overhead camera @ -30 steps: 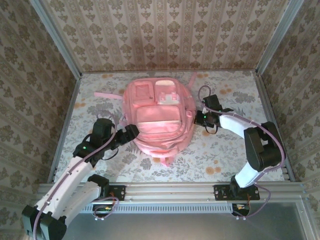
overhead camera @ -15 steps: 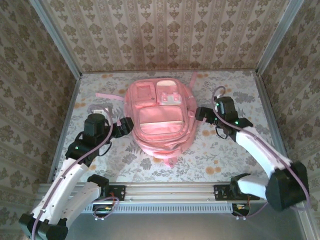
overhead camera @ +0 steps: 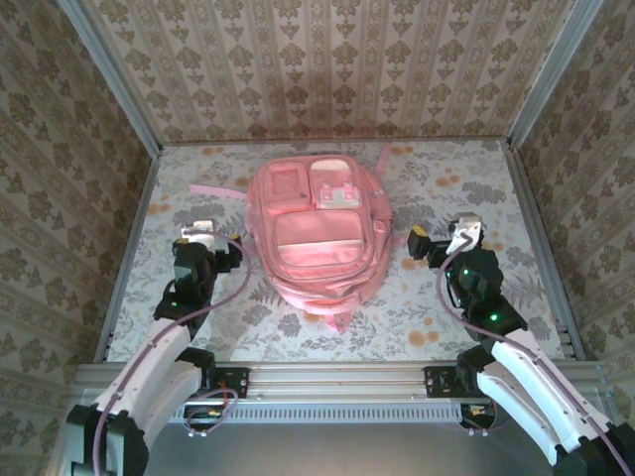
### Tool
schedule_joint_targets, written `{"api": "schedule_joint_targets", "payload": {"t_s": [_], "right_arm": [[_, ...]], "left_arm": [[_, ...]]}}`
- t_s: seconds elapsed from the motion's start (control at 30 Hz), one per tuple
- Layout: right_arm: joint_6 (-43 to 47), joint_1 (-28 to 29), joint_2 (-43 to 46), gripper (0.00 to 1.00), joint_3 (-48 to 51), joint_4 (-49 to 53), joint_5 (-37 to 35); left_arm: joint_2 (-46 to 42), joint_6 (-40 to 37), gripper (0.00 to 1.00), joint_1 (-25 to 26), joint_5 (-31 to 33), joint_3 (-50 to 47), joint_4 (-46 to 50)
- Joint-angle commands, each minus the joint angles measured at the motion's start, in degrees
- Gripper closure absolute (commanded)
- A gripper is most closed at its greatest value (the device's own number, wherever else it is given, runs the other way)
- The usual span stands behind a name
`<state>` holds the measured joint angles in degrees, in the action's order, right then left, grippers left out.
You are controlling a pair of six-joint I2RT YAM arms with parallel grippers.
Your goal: Pack books, pencil case, and school supplies into a backpack
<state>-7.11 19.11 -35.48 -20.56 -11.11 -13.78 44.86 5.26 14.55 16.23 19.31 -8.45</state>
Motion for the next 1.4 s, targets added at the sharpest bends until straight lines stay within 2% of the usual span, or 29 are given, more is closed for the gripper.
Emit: {"api": "schedule_joint_targets", "payload": {"t_s": [0.0, 0.07, 0.2, 0.3, 0.43, 0.5, 0.57, 0.63, 0.67, 0.73, 0.83, 0.93, 1.07, 1.13, 1.2, 1.3, 1.37], "right_arm": [[6.80, -0.12, -2.54, 0.00, 3.24, -11.75, -5.53], [7.86, -0.58, -6.12, 0.00, 5.65, -16.34, -6.73], [9.75, -1.18, -15.82, 0.00, 7.96, -23.18, -8.75], [11.38, -2.68, -20.65, 0.00, 8.20, -25.42, -10.85], [10.28, -6.43, -25.43, 0.00, 8.22, -27.18, -10.74], [9.68, -7.59, -26.55, 0.00, 7.74, -27.59, -9.96], [8.74, -8.96, -28.01, 0.00, 8.24, -31.30, -8.31], [7.58, -10.56, -29.64, 0.00, 8.24, -33.52, -5.98], [7.26, -11.28, -30.22, 0.00, 7.92, -33.64, -4.68], [6.39, -11.90, -32.00, 0.00, 7.63, -35.97, -4.34], [4.82, -12.69, -36.25, 0.00, 6.97, -40.75, -4.26], [7.07, -12.94, -41.80, 0.00, 4.28, -42.42, -1.77], [5.38, -15.17, -54.15, 0.00, 4.26, -54.88, -0.80], [4.44, -16.81, -51.09, 0.00, 0.98, -43.18, 4.02], [4.65, -17.96, -52.57, 0.00, 0.60, -45.11, 7.59], [3.78, -21.07, -52.26, 0.00, -1.61, -40.25, 16.50], [3.86, -21.12, -52.23, 0.00, -1.58, -40.37, 16.45]], "left_arm": [[5.83, -3.30, 0.00, -3.10, 3.44, -2.83, -10.40], [10.01, -0.05, 0.00, -5.09, 4.83, -3.88, -12.17], [16.24, -2.94, 0.00, -5.59, 2.77, -2.48, -16.88], [20.56, -5.47, 0.00, -6.01, 2.33, -4.05, -28.24], [28.29, -8.71, 0.00, -6.89, -2.56, -4.55, -41.19], [31.15, -11.14, 0.00, -6.77, -4.45, -2.93, -41.72], [36.87, -11.23, 0.00, -7.12, -3.25, -4.27, -51.10], [45.67, -10.25, 0.00, -8.20, -1.50, -7.17, -64.77], [46.20, -10.60, 0.00, -8.34, -1.73, -7.35, -66.68], [42.87, -9.21, 0.00, -9.10, -4.18, -3.90, -54.22], [42.78, -7.59, 0.00, -10.23, -3.46, -0.13, -47.65], [43.08, -7.21, 0.00, -11.07, -5.02, 3.23, -41.86], [43.20, -6.71, 0.00, -11.93, -6.40, 3.11, -42.09], [43.09, -6.66, 0.00, -11.98, -6.47, 3.10, -41.92], [43.20, -6.77, 0.00, -11.97, -6.52, 3.10, -42.01], [43.13, -7.04, 0.00, -11.93, -7.59, 3.24, -41.85], [43.09, -8.94, 0.00, -12.80, -15.31, 4.02, -39.97]]}}
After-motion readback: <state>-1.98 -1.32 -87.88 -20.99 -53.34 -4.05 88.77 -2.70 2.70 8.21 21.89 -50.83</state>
